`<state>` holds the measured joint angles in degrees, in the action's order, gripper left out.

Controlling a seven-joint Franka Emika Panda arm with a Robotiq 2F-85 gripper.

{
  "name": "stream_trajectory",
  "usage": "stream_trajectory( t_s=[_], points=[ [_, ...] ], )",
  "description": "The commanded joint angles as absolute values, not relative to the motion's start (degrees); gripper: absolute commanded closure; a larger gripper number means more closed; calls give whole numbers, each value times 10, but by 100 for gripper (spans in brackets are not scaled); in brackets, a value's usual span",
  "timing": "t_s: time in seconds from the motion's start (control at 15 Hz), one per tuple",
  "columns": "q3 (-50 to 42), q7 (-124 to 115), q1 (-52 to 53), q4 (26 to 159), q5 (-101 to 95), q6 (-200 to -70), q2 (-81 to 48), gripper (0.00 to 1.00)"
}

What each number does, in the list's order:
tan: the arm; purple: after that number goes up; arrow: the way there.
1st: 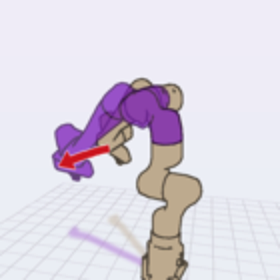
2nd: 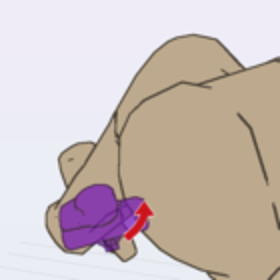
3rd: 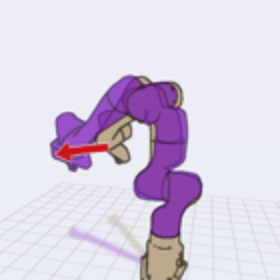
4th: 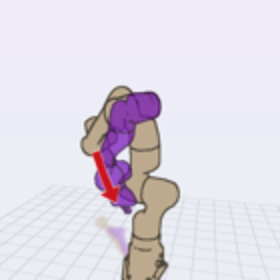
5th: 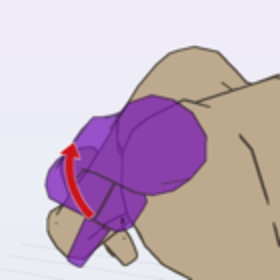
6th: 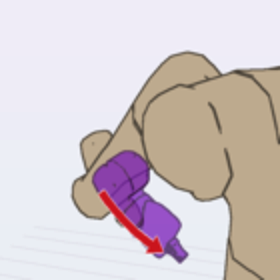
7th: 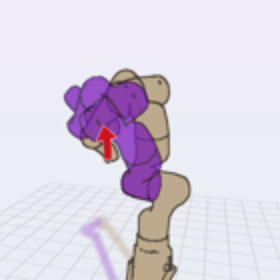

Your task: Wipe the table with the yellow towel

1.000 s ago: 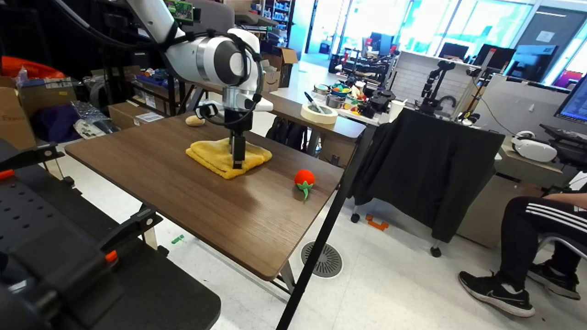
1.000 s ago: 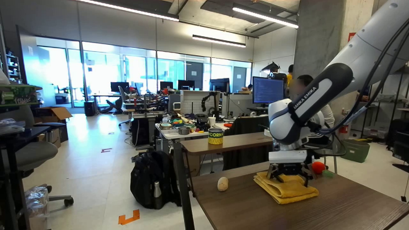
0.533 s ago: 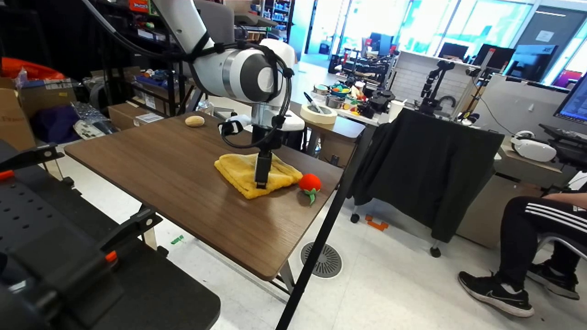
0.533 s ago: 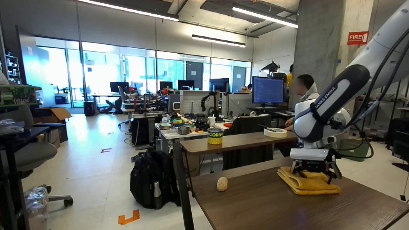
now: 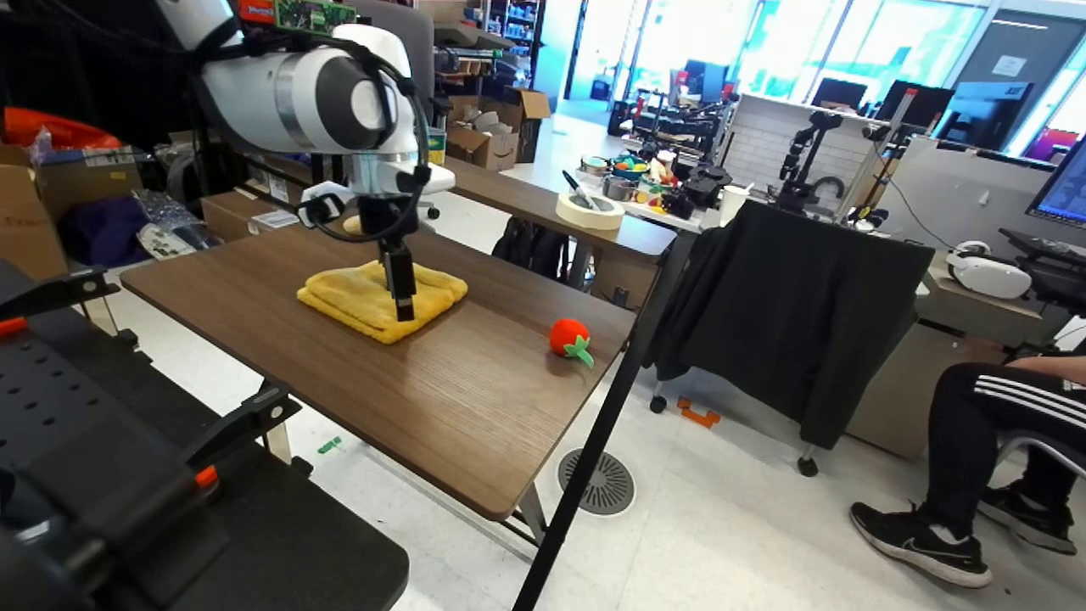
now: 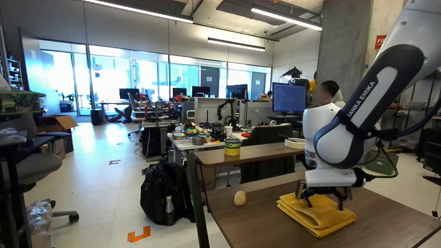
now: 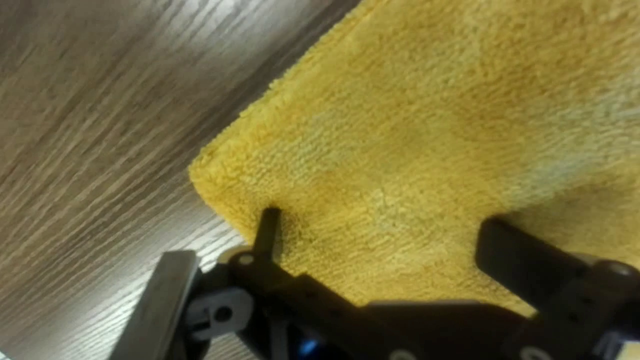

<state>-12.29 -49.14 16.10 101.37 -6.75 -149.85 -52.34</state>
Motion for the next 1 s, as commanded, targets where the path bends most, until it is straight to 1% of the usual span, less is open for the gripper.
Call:
stream_trajectory(
  t_s=[0.0, 0.07, 0.13, 0.33, 0.6, 0.93],
  points=[
    [-142, -476, 232, 1133, -117, -1553, -425, 0],
    [-129, -473, 230, 1138, -109, -1545, -412, 0],
    [-131, -488, 221, 1084, -96, -1529, -464, 0],
    [-127, -487, 237, 1116, -100, -1528, -427, 0],
    [-123, -462, 225, 1117, -105, -1542, -434, 0],
    [-139, -497, 244, 1009, -95, -1573, -531, 0]
  ],
)
